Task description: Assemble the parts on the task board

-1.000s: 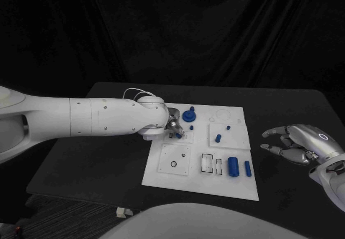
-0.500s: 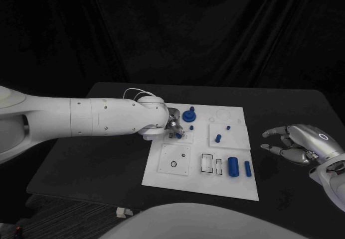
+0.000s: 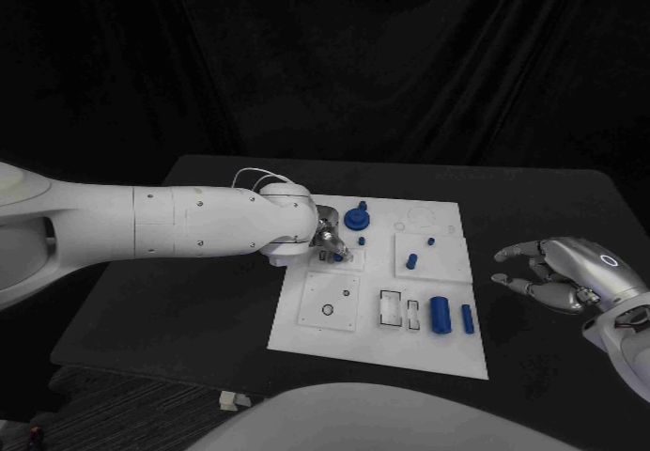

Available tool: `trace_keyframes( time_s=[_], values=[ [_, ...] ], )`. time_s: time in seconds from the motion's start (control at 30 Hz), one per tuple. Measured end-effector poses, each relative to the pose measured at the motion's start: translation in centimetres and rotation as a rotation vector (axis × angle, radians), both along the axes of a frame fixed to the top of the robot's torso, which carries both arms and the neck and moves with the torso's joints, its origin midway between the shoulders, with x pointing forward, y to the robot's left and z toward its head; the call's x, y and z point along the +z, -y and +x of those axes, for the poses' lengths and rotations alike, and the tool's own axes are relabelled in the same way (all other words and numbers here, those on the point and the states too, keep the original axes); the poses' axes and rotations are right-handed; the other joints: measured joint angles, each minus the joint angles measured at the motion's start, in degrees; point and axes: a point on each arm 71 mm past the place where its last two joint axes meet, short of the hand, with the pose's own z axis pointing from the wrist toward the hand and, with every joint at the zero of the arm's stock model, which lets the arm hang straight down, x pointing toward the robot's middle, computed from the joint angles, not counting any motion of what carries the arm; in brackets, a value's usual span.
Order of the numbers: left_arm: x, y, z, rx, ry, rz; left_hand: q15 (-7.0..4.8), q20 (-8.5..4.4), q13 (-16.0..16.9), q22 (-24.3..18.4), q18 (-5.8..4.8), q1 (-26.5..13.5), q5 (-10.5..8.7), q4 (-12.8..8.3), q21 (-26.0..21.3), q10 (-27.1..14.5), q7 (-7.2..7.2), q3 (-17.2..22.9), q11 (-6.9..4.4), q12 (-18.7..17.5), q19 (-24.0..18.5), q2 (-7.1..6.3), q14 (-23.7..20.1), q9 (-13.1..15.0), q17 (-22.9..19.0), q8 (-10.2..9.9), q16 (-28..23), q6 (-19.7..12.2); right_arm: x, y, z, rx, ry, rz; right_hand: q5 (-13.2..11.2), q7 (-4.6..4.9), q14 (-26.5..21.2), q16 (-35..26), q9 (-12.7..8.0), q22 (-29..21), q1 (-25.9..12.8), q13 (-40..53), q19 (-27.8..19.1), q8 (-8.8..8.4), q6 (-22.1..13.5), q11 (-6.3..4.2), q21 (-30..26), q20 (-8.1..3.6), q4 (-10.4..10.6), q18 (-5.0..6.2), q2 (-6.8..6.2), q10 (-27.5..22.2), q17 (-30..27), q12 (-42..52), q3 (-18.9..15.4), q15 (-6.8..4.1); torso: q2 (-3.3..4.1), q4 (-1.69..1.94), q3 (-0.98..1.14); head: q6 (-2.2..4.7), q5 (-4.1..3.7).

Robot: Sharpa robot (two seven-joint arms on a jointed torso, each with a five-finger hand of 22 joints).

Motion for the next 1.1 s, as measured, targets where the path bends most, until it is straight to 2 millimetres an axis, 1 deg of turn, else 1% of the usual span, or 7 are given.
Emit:
trace_keyframes(
  time_s=[0.13, 0.3, 0.4, 0.57, 0.77, 0.97, 1.1],
  values=[
    [-0.03, -0.03, 0.03, 0.0, -0.001, 0.001, 0.0, 0.0, 0.0, 0.0, 0.0, -1.3, -1.33, 2.2, 0.0, 0.0, 0.2, -3.0, 0.0, 0.0, 0.0, -0.03, 0.0, -0.2, 0.0, -0.5, 0.0, 0.2, -0.05, 0.01, -0.01, -0.001, -0.001, -0.001, 0.0, 0.0, 0.0, 0.0, 0.0, 0.0, 0.0, 0.0, 0.0, 0.0, 0.0, 0.0, 0.0, 0.0, 0.0, 0.0, 0.0, 0.0, 0.0, 0.0, 0.0, 0.0, 0.02, -0.01, -0.01, 0.0, 0.0],
    [-0.05, -0.1, 0.07, 0.0, -0.001, 0.001, 0.0, 0.0, 0.0, 0.0, 0.0, -2.2, -4.3, 5.0, 0.0, 0.0, 0.32, -6.5, 0.0, 0.0, 0.0, 0.34, 0.0, -0.3, 0.0, -1.1, 0.0, 0.5, -0.09, 0.04, -0.03, -0.002, -0.003, -0.001, 0.0, 0.0, 0.0, 0.0, 0.0, 0.0, 0.0, 0.0, 0.0, 0.0, 0.0, 0.0, 0.0, 0.0, 0.0, 0.0, 0.0, 0.0, 0.0, 0.0, 0.0, 0.0, 0.02, -0.01, -0.01, 0.0, -0.01],
    [-0.05, -0.11, 0.08, 0.0, -0.002, 0.002, 0.0, 0.0, 0.0, 0.0, 0.0, -2.9, -5.51, 6.2, 0.0, 0.0, 0.35, -8.1, 0.0, 0.0, 0.0, 0.54, 0.0, -0.3, 0.0, -1.1, 0.0, 0.5, -0.11, 0.06, -0.03, -0.002, -0.004, -0.002, 0.0, 0.0, 0.0, 0.0, 0.0, 0.0, 0.0, 0.0, 0.0, 0.0, 0.0, 0.0, 0.0, 0.0, 0.0, 0.0, 0.0, 0.0, 0.0, 0.0, 0.0, 0.0, 0.04, -0.01, -0.01, 0.0, -0.01],
    [-0.05, -0.12, 0.09, -0.001, -0.003, 0.003, 0.0, 0.0, 0.0, 0.0, 0.0, -3.2, -5.95, 7.2, 0.0, 0.0, 0.52, -9.2, 0.0, 0.0, 0.0, 0.71, 0.0, -0.2, 0.0, -1.1, 0.0, 0.7, -0.13, 0.07, -0.03, -0.003, -0.004, -0.002, 0.0, 0.0, 0.0, 0.0, -0.1, 0.0, 0.0, 0.0, 0.0, 0.0, 0.0, 0.0, 0.0, 0.0, 0.0, 0.0, 0.03, 0.0, 0.0, 0.0, 0.0, 0.0, 0.05, -0.02, -0.01, 0.0, 0.07],
    [-0.03, -0.25, 0.06, 0.0, -0.003, 0.001, 0.0, 0.0, 0.0, 0.0, 0.0, -3.2, -6.16, 7.7, 0.0, 0.0, 0.52, -9.7, 0.0, 0.0, 0.0, 0.71, 0.0, 0.2, 0.0, -1.1, 0.0, 1.1, -0.14, 0.07, -0.03, -0.003, -0.004, -0.002, 0.0, 0.0, 0.0, 0.0, -0.1, 0.0, 0.2, 0.0, 0.0, 0.0, 0.0, 0.0, 0.0, 0.0, 0.0, 0.0, 0.24, 0.0, 0.0, 0.0, 0.0, 0.0, 0.08, -0.03, -0.02, 0.0, 0.08],
    [-0.04, -0.49, -0.01, 0.004, 0.003, -0.006, 0.0, 0.0, 0.0, 0.0, 0.0, -2.9, -6.1, 7.3, 0.0, 0.0, 0.31, -10.2, 0.0, 0.0, 0.0, 1.03, 0.0, 1.0, 0.0, -0.8, 0.0, 1.3, -0.15, 0.13, -0.02, -0.005, -0.004, -0.003, 0.0, 0.13, 0.0, 0.0, -0.1, 0.0, 0.2, 0.0, 0.0, 0.0, 0.1, 0.0, 0.0, 0.0, 0.0, 0.0, 0.24, 0.0, 0.0, 0.0, 0.0, 0.0, 0.08, -0.04, -0.04, 0.0, -0.05],
    [-0.02, -0.52, -0.01, 0.004, 0.006, -0.01, 0.0, 0.0, 0.0, 0.0, 0.0, -1.6, -5.41, 6.8, 0.0, 0.0, 0.31, -10.7, 0.0, 0.0, 0.0, 0.86, 0.0, 1.4, 0.0, -0.8, 0.0, 1.3, -0.16, 0.14, -0.01, -0.005, -0.004, -0.003, 0.0, 0.21, 0.0, 0.0, -0.1, 0.0, 0.2, 0.0, 0.0, 0.0, 0.2, 0.0, 0.0, 0.0, 0.0, 0.0, 0.23, 0.0, 0.0, 0.0, 0.0, 0.0, 0.08, -0.06, -0.04, 0.0, -0.02]
  ],
)
